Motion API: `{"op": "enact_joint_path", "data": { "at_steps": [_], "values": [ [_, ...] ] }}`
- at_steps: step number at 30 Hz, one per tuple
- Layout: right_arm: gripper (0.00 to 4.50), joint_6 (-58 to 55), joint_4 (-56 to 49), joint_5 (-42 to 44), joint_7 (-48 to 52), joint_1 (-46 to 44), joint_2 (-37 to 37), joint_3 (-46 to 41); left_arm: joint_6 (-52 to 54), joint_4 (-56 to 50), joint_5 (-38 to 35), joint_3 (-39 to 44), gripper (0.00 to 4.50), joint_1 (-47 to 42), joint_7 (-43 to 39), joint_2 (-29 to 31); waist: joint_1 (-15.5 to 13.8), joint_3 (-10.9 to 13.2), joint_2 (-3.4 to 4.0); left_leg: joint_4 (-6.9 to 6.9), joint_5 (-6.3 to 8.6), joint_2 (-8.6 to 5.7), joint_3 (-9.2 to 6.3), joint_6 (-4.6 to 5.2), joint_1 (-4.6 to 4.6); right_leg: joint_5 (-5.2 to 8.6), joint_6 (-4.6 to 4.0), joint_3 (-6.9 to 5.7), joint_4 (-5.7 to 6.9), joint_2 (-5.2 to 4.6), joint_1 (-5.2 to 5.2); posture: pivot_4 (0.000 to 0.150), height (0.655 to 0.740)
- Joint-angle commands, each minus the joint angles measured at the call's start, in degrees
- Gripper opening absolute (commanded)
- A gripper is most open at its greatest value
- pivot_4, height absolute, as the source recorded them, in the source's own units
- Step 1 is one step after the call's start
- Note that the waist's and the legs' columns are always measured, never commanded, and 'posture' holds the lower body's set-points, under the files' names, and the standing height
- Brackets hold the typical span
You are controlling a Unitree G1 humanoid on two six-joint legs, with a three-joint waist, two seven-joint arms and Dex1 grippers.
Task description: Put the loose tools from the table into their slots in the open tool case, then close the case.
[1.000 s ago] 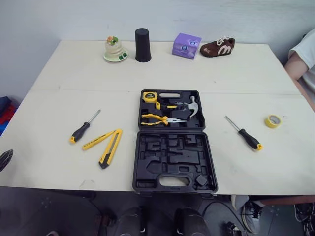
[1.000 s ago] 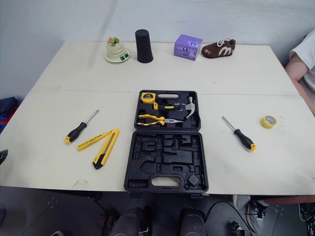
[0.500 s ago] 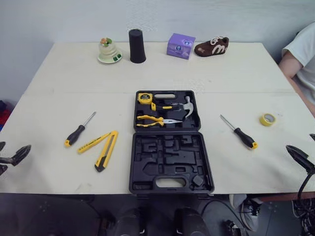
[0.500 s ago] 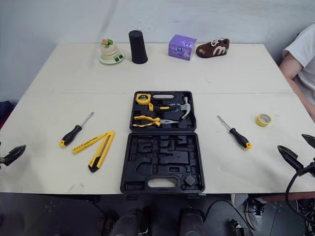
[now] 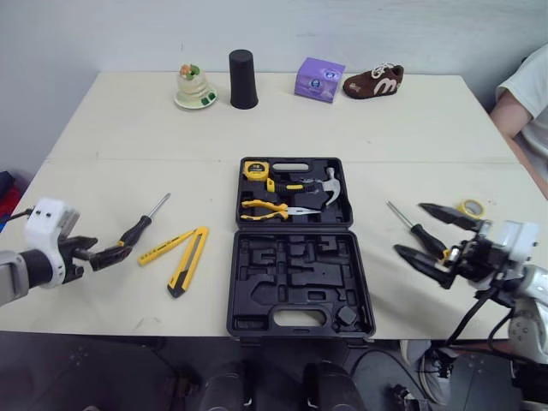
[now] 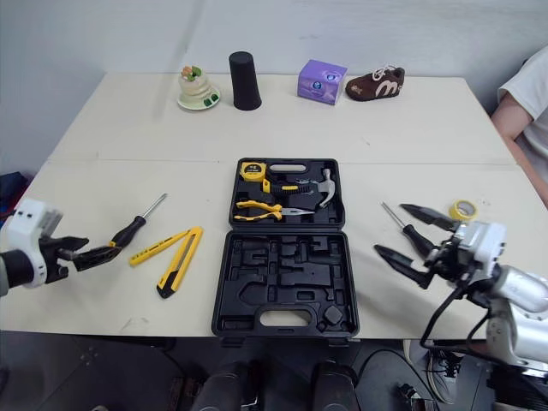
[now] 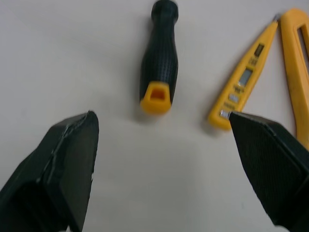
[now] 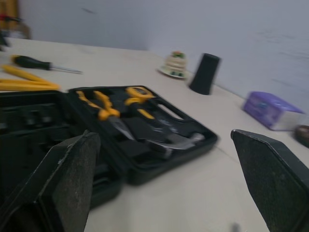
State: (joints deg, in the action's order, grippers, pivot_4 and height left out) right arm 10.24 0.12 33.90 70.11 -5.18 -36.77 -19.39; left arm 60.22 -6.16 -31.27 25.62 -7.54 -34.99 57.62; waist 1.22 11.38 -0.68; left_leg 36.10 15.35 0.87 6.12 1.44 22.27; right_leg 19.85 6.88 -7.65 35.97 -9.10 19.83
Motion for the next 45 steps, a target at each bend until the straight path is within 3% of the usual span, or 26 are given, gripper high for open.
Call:
{"op": "enact_joint_path", "data": {
  "at_steps": [1,10,17,25,30,33,35,40,45],
  "values": [
    [4.5,0.83,-3.32,0.3,0.39,-0.92,0.11,1.15,0.79,1.81,2.43,-4.52,4.48,-6.27,1.91,0.84,-0.06,0.0,0.0,0.01,0.01,-0.01,-0.01,0.01,-0.01,0.0,0.0,0.02,0.0,0.01,-0.01,0.15,0.74],
    [4.5,-2.13,-13.13,4.0,2.5,0.97,1.41,6.06,1.6,9.35,8.36,-17.87,4.48,-18.98,1.49,0.33,-0.09,0.0,-0.01,0.02,0.0,0.19,0.08,-0.08,0.08,0.0,0.0,0.14,-0.02,0.4,0.14,0.15,0.74],
    [4.5,-1.54,-13.77,2.4,1.53,1.23,0.92,6.25,2.94,12.38,9.57,-20.74,4.48,-19.73,0.14,0.25,0.01,0.03,-0.07,0.05,0.0,0.25,0.33,-0.08,0.16,0.0,-0.01,0.24,0.09,0.46,0.44,0.15,0.74],
    [4.5,-1.55,-13.45,1.21,-0.17,0.81,0.37,5.5,3.64,15.04,11.15,-16.43,1.02,-15.54,1.09,1.49,0.35,0.03,-0.07,0.06,0.0,0.3,0.55,-0.07,0.15,0.0,-0.01,0.34,0.17,0.47,0.58,0.15,0.74],
    [4.5,-1.04,-11.67,0.34,-0.61,0.09,-0.42,4.61,-7.53,12.38,10.23,-10.68,0.98,-16.15,-0.13,-0.41,0.23,0.04,-0.09,0.09,-0.01,0.38,0.68,-0.08,0.14,0.0,-0.01,0.65,0.23,0.52,0.67,0.15,0.74],
    [4.5,0.77,-9.72,-1.36,-0.17,-0.4,-1.82,3.54,-17.18,4.65,7.16,-10.85,0.98,-17.62,-8.43,-0.56,-0.31,0.04,-0.14,0.17,0.0,0.38,0.68,-0.08,0.2,-0.01,-0.02,0.79,0.25,0.5,0.7,0.15,0.74],
    [4.5,0.85,-8.22,-2.41,-0.4,-0.54,-3.17,2.87,-17.91,0.11,4.41,-12.65,0.98,-19.28,-13.14,-0.67,-1.17,0.01,-0.2,0.24,0.01,0.36,0.68,-0.07,0.28,-0.01,-0.03,0.8,0.22,0.47,0.71,0.15,0.74],
    [4.5,0.05,-5.63,-2.68,0.01,0.35,-5.97,1.55,-19.68,-8.83,6.09,-26.82,0.98,-26.84,-24.83,1.34,-1.33,0.0,-0.19,0.35,0.04,0.33,0.75,-0.03,0.28,-0.02,-0.03,0.85,0.13,0.5,0.69,0.15,0.74],
    [4.5,-0.95,-4.84,-3.17,-0.06,2.47,-7.44,0.79,-18.07,-9.21,9.35,-41.0,0.98,-39.85,-29.66,-6.07,-1.46,0.01,-0.2,0.49,0.02,0.42,0.81,-0.02,0.33,-0.02,-0.03,0.8,0.18,0.65,0.74,0.15,0.74]
  ]
}}
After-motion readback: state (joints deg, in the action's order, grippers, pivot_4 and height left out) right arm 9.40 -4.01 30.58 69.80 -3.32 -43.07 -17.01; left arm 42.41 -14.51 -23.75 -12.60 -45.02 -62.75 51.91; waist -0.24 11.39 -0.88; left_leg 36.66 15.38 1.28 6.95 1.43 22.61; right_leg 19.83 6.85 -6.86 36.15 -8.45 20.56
